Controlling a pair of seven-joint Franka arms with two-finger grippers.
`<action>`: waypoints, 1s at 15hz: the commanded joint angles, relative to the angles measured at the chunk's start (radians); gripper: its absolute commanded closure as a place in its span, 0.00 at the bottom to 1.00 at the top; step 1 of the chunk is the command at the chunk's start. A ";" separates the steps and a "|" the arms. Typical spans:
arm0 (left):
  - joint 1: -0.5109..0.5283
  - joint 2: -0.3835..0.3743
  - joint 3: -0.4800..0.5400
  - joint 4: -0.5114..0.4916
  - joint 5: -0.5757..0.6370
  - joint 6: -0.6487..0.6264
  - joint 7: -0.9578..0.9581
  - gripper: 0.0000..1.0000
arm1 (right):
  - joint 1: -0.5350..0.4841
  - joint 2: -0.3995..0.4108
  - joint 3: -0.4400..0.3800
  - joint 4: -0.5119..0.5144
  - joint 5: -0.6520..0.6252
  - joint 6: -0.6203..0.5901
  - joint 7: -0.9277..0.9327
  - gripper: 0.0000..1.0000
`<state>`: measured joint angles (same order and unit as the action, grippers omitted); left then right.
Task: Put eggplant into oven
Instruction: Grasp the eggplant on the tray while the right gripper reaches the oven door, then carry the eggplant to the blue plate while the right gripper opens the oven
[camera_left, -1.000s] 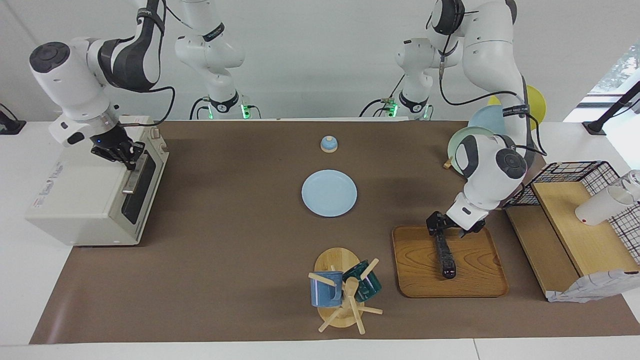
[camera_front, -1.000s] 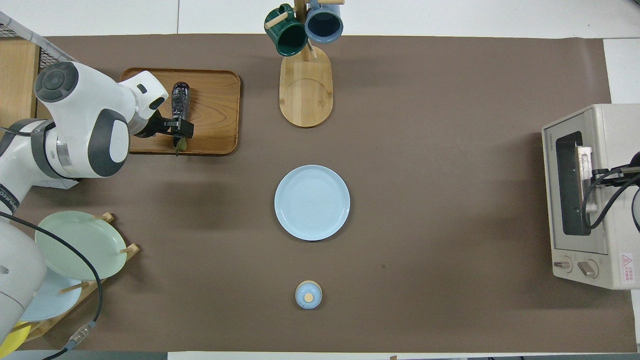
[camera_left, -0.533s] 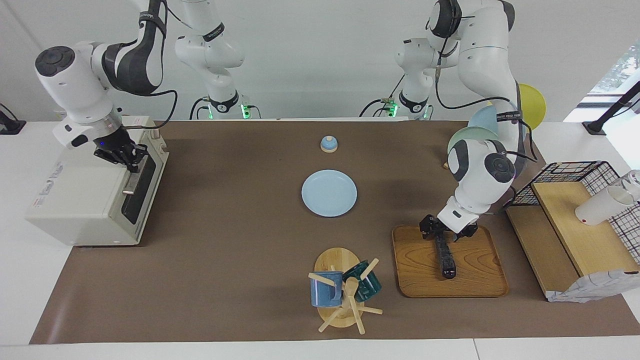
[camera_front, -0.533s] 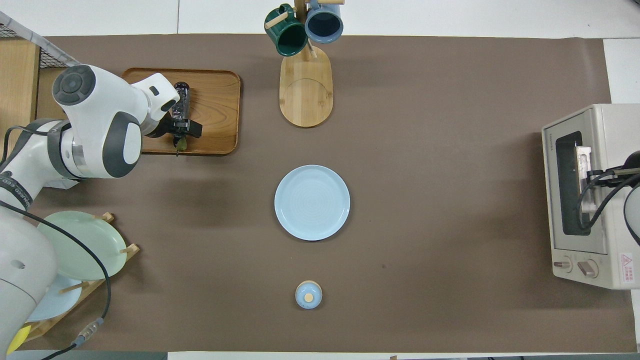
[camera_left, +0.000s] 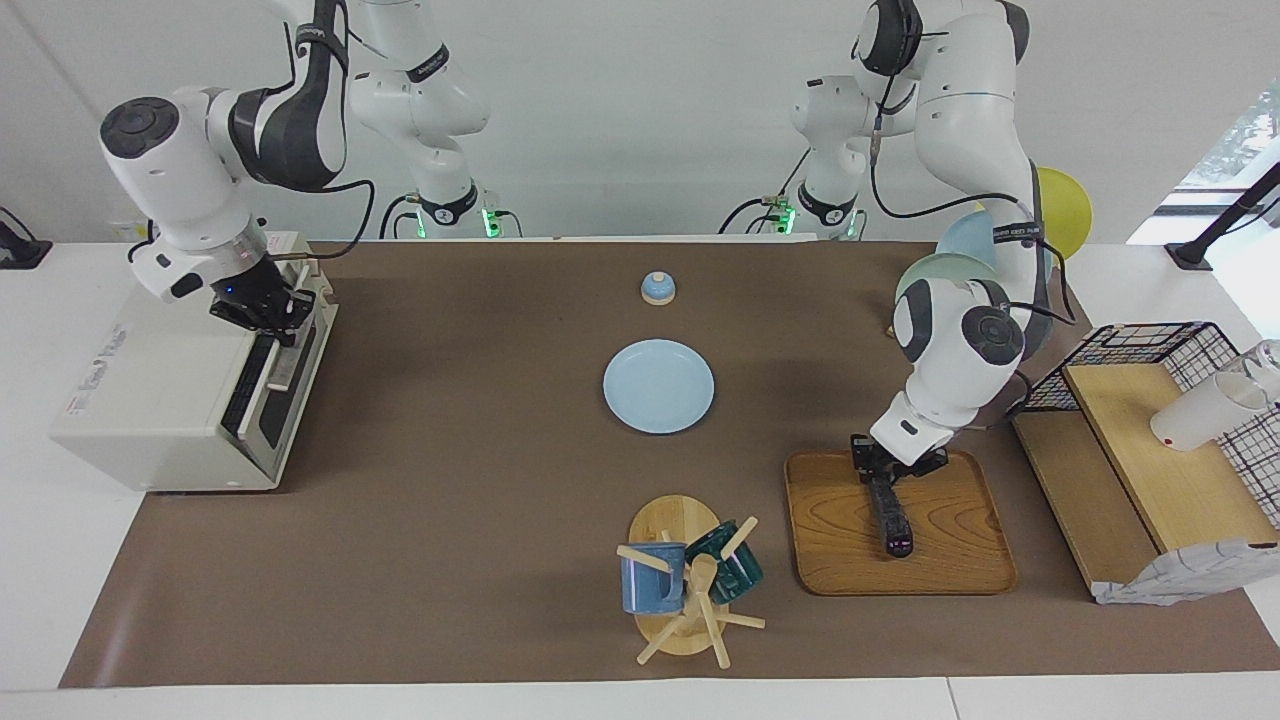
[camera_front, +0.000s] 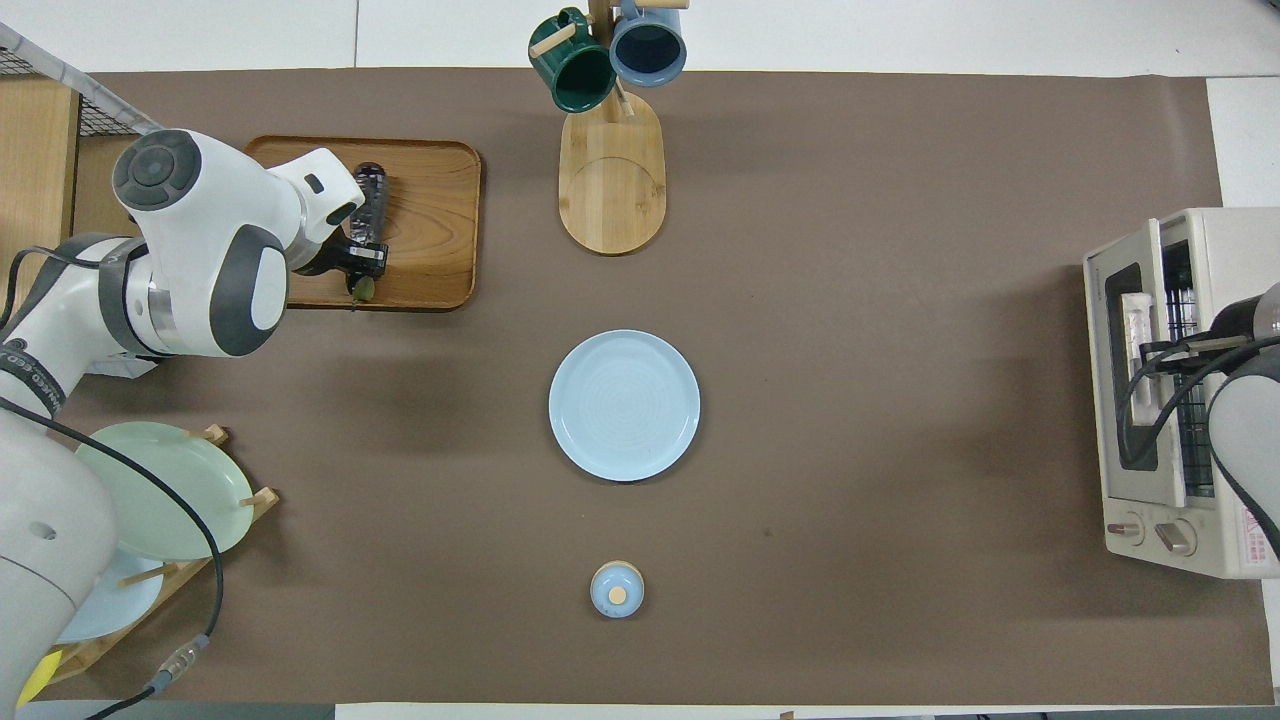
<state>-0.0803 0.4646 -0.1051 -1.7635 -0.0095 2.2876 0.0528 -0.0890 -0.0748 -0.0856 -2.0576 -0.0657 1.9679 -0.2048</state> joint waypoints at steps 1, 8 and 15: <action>-0.009 -0.001 0.008 0.018 0.023 -0.026 -0.007 1.00 | -0.003 0.012 0.003 -0.074 0.004 0.104 0.010 1.00; -0.078 -0.187 -0.005 0.010 -0.035 -0.239 -0.269 1.00 | 0.038 0.076 0.004 -0.107 0.050 0.212 0.025 1.00; -0.288 -0.296 -0.007 -0.030 -0.072 -0.401 -0.456 1.00 | 0.078 0.101 0.006 -0.167 0.050 0.327 0.083 1.00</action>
<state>-0.3034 0.1978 -0.1273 -1.7476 -0.0697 1.8881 -0.3298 0.0178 -0.0281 -0.0550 -2.2042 0.0218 2.1931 -0.1145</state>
